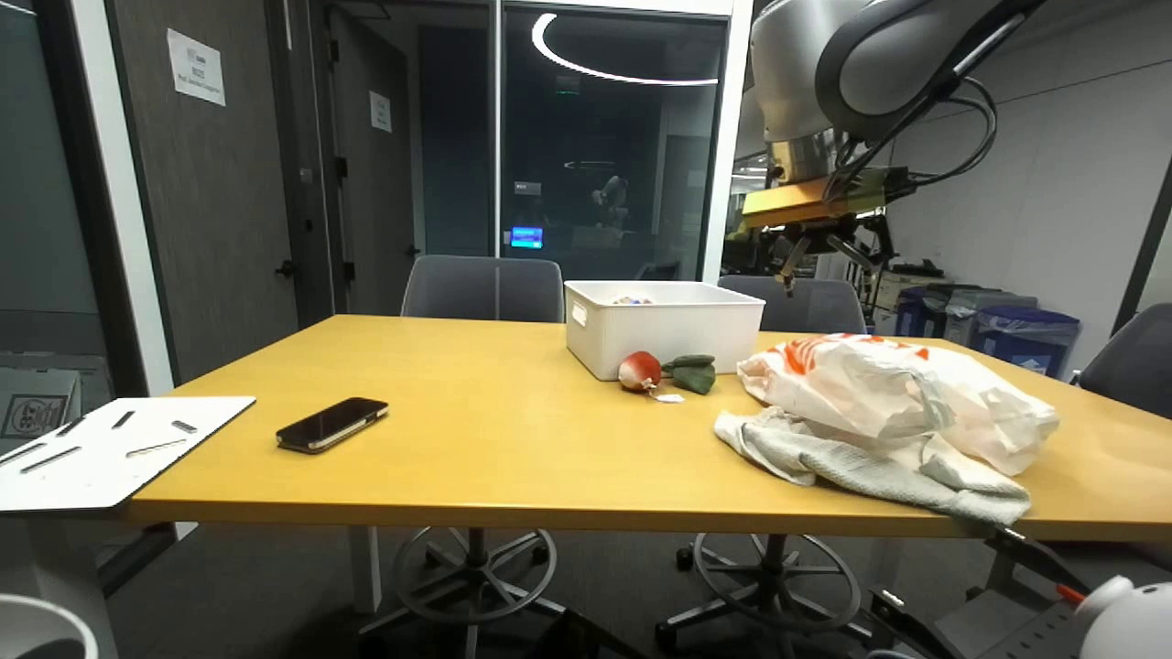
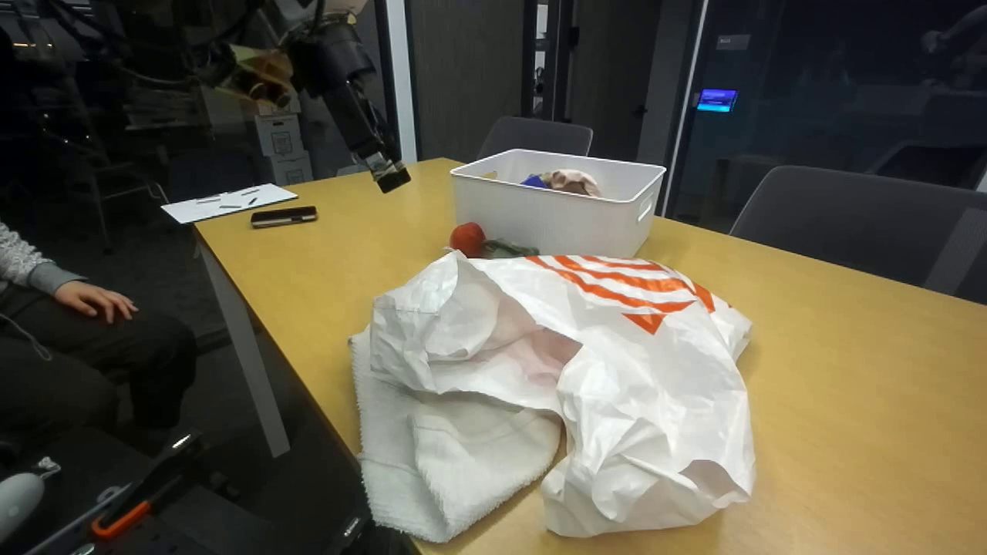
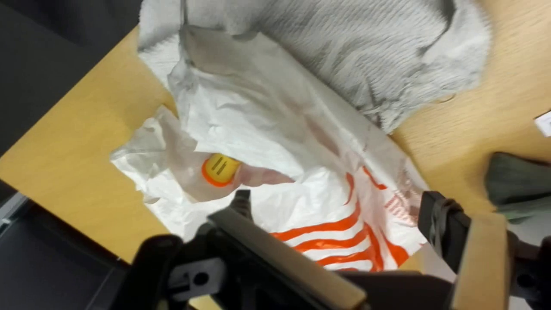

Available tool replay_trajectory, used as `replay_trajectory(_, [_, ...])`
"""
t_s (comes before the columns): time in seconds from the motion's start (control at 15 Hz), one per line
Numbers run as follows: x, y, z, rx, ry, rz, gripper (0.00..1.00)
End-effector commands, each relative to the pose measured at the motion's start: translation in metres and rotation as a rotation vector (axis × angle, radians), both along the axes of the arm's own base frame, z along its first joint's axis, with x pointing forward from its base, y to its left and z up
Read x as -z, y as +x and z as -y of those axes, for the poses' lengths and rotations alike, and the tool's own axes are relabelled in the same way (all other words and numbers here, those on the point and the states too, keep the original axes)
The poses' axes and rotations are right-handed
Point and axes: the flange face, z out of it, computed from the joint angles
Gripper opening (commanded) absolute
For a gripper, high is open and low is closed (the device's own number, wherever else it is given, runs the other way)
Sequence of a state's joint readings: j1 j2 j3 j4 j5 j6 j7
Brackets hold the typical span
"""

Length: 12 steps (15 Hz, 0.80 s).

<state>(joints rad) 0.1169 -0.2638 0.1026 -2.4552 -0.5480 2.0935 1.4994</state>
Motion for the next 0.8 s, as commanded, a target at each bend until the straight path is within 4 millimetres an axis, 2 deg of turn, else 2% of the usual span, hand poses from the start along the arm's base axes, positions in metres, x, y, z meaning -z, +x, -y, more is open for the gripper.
replay_trajectory(0.0, [0.007, 0.003, -0.012, -0.131, 0.139, 0.045, 1.00])
replay_trajectory(0.33, [0.062, 0.021, -0.038, -0.302, 0.342, 0.078, 1.00])
replay_trajectory(0.6, [0.118, 0.027, -0.051, -0.397, 0.491, -0.020, 1.00])
replay_trajectory(0.73, [0.139, 0.026, -0.054, -0.429, 0.557, -0.130, 1.00])
